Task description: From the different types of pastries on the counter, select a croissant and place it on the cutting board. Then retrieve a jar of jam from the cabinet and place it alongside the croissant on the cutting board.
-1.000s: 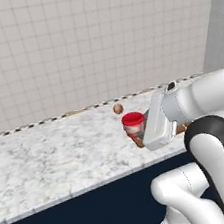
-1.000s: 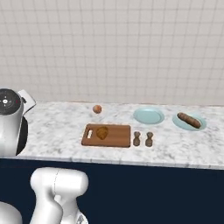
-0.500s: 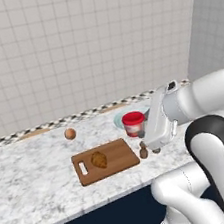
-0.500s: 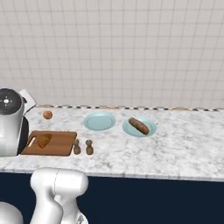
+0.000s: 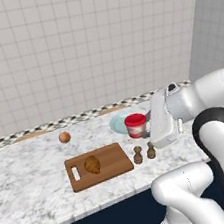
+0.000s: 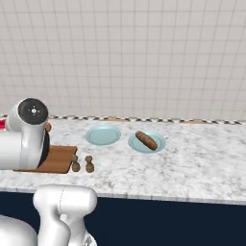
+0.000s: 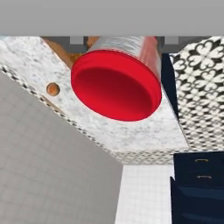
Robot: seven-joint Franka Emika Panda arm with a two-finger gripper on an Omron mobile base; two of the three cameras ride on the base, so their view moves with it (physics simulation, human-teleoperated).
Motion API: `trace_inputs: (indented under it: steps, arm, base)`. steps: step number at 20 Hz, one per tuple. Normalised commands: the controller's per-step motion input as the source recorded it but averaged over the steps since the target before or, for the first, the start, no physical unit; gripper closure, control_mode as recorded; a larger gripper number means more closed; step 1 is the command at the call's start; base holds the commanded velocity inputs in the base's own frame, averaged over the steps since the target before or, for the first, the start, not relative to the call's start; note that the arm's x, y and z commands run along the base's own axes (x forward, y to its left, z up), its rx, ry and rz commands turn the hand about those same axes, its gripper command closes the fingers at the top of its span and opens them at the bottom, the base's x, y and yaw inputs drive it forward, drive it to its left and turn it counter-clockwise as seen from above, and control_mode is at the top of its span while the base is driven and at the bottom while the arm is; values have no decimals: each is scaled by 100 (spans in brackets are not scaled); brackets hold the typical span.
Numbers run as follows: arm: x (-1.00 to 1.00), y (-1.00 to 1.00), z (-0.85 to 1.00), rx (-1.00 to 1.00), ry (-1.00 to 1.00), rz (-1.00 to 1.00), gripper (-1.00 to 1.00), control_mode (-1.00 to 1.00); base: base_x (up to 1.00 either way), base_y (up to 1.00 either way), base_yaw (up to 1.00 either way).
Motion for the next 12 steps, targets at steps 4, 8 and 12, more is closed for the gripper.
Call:
trace_inputs:
  steps: [4, 8, 12]
  arm:
    - [67, -11, -70, 12, 0, 33, 100, -100]
    - [59, 3, -81, 3, 0, 33, 100, -100]
    - [51, 16, -87, 1, -2, 24, 100, -100]
  base:
    - [0, 0, 0]
    - [0, 0, 0]
    - [0, 0, 0]
